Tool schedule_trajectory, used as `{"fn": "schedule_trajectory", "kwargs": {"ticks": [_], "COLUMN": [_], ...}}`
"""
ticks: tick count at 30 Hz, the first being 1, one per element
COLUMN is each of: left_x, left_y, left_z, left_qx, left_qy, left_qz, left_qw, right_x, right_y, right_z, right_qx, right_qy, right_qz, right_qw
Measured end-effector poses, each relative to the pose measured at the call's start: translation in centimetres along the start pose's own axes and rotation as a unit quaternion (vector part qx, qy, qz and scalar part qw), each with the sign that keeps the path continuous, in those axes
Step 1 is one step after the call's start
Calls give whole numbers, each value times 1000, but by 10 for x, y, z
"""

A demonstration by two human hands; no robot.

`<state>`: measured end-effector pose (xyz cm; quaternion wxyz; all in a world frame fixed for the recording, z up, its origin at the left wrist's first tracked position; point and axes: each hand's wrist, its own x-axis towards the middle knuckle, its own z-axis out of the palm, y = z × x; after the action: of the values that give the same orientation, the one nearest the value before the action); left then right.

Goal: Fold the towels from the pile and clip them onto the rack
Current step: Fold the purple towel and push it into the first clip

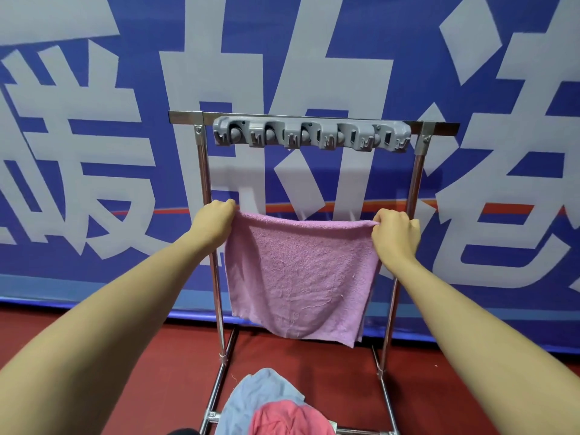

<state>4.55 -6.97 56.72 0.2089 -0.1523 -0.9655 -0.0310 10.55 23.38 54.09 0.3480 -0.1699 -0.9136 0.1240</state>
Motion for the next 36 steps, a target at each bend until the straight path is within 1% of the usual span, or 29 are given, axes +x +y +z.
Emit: {"fn": "schedule_trajectory", "kwargs": {"ticks": [3,6,8,12,16,18,21,24,27,29,32,34,36], "left_x": [-3,-4,-4,-6,-9,-11,-13,-12,-5,-2,-3,-5,-6], "left_y": [0,-2,-2,-4,-6,-5,-4,0,8,19,42,58,70], "left_z": [1,4,8,12,13,15,17,15,13,11,6,3,3], "left_qx": [18,64,76,72,70,40,-73,-194,-256,-269,-292,-306,-317], "left_qy": [10,22,26,43,53,52,67,97,112,108,99,94,90], "left_qz": [-2,-3,-6,-2,-1,-21,-78,-105,-68,-29,46,87,111], "left_qw": [1000,998,997,996,996,998,992,971,958,957,950,944,938], "right_x": [-2,-5,-7,-10,-10,-11,-12,-14,-16,-18,-23,-26,-30], "right_y": [0,1,2,5,5,6,10,11,5,-5,-28,-44,-56], "right_z": [0,0,2,8,9,9,11,13,13,12,10,6,3], "right_qx": [-8,15,36,121,132,104,51,77,164,230,286,320,346], "right_qy": [1,-25,-29,-41,-58,-58,-37,-32,-52,-83,-108,-116,-124], "right_qz": [-8,23,37,53,40,33,23,6,-31,-64,-103,-111,-103], "right_qw": [1000,999,998,990,989,992,998,997,985,968,947,934,924]}}
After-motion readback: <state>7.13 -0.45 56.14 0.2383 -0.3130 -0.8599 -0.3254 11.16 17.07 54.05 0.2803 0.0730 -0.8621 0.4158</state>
